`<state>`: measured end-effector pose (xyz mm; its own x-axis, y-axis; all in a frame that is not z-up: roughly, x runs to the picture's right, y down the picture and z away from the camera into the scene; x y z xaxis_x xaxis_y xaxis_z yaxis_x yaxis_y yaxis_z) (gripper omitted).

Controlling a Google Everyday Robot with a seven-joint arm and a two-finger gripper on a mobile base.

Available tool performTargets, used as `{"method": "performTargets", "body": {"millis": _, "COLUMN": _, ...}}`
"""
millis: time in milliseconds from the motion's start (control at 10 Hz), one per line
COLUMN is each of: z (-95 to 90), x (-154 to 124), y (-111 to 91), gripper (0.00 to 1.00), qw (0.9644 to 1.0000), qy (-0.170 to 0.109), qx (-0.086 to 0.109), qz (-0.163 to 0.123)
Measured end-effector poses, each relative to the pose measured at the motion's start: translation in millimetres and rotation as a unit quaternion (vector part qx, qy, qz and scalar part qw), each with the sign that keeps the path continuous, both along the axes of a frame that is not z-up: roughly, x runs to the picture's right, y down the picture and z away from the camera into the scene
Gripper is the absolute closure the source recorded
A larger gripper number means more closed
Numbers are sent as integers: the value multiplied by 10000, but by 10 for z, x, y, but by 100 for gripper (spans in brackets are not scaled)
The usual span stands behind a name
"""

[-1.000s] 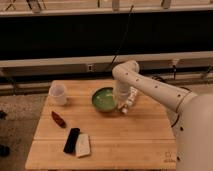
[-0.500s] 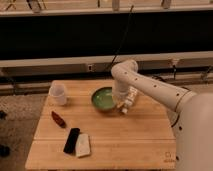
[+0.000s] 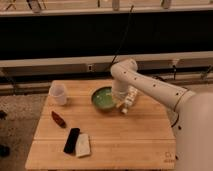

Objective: Drag the ceramic bowl in a circle

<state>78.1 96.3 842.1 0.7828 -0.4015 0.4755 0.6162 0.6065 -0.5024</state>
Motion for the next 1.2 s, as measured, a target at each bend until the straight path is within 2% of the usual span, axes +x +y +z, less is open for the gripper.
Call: {"method": "performTargets", "body": {"millis": 1200, "z": 17, "x": -76, "y": -63, "gripper": 98, "qw": 9989, "qy": 334, "qx": -79, "qz": 323}}
